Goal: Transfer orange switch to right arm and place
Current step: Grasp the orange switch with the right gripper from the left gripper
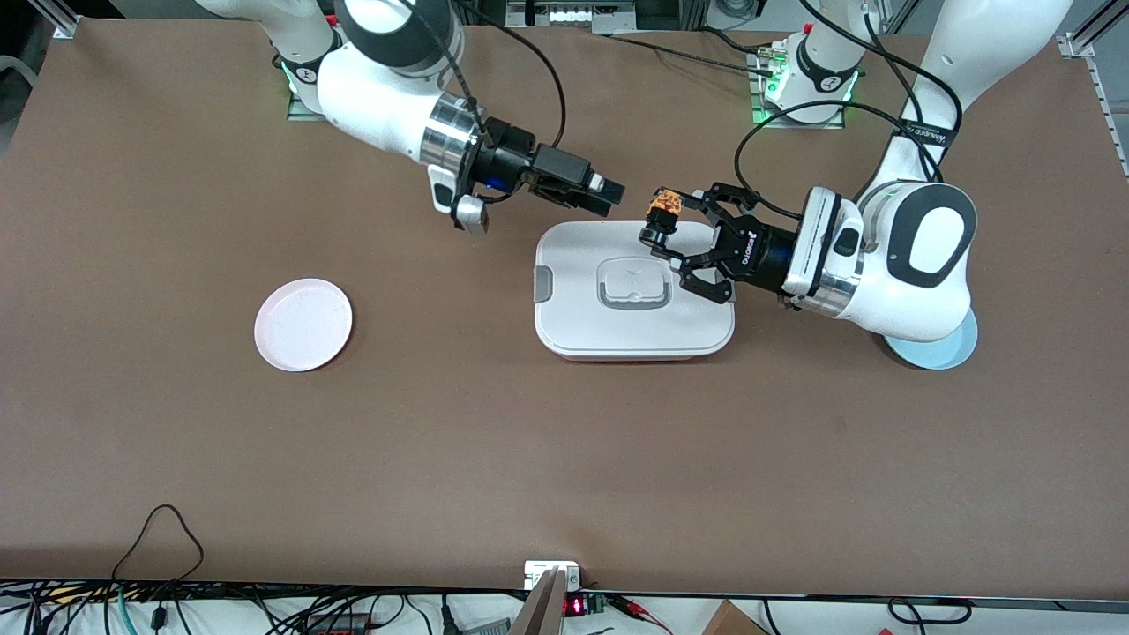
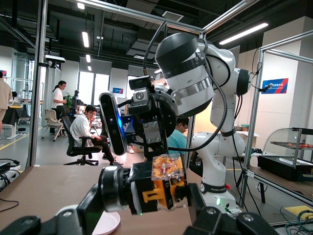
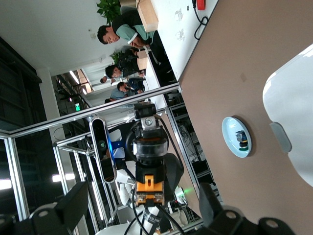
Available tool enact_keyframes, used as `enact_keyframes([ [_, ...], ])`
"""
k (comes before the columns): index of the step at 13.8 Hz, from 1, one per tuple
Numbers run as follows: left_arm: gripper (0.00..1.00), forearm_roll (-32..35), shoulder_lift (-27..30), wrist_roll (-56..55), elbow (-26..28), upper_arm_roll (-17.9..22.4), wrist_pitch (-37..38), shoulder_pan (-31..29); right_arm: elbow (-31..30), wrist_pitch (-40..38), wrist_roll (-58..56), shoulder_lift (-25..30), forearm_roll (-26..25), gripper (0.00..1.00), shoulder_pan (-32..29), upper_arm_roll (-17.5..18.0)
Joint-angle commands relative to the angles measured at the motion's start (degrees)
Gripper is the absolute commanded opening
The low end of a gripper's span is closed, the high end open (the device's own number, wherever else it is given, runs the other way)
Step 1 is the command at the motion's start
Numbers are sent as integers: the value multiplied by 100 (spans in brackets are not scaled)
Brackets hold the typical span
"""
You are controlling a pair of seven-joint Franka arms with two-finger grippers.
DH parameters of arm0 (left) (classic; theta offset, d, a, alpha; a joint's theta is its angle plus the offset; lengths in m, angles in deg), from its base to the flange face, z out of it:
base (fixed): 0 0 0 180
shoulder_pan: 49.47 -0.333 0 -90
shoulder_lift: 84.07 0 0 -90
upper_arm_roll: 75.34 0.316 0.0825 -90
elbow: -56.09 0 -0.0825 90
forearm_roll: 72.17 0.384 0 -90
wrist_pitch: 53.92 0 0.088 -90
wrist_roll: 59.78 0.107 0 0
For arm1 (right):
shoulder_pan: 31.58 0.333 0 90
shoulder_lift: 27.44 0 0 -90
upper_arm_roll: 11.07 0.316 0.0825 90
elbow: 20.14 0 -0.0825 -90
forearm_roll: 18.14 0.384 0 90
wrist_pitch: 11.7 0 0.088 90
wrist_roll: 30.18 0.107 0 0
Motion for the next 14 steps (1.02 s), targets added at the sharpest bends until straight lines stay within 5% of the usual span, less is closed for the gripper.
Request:
enact_keyframes([
  [1, 0, -194, -19, 165, 13, 31, -20, 66, 683, 461, 32, -500, 289, 100, 237, -76],
  [6, 0, -194, -19, 182, 13, 31, -20, 66, 1431, 911, 59, -1186, 474, 97, 404, -85],
  [11, 0, -246, -11, 173, 13, 31, -29, 93, 1476, 902, 216, -1187, 439, 91, 378, -93],
  [14, 0, -282, -11, 173, 13, 31, -20, 128, 1476, 911, 217, -1178, 413, 65, 396, -102],
])
